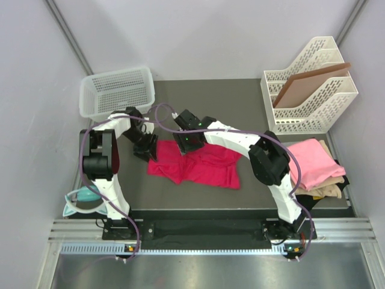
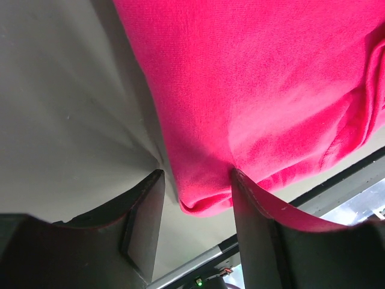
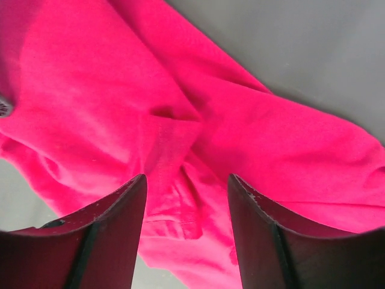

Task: Fold and stack the t-shirts
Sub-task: Fold the folded rectangular tshirt in 1/3 of the way

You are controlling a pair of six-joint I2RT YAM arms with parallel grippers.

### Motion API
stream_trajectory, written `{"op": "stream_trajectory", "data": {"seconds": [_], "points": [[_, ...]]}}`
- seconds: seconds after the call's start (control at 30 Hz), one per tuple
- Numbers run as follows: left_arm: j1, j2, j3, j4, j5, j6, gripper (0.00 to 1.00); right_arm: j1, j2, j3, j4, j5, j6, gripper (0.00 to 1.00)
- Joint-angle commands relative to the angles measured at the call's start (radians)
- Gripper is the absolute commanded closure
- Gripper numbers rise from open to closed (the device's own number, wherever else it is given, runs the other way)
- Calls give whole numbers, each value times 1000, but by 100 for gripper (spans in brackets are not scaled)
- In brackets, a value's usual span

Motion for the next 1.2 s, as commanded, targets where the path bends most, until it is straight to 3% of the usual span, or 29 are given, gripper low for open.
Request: {"op": "stream_trajectory", "data": {"seconds": [0.0, 0.93, 1.07, 1.17], "points": [[5, -11, -11, 20, 29, 14, 47, 14, 15, 57, -19, 32, -15, 43], [7, -31, -62, 33, 31, 37, 50, 45, 109, 172, -4, -12, 26, 39], [5, -34, -65, 33, 32, 41, 50, 45, 121, 181, -1, -11, 26, 45], [7, -38, -68, 33, 29, 42, 50, 43, 122, 181, -4, 1, 25, 60]]}}
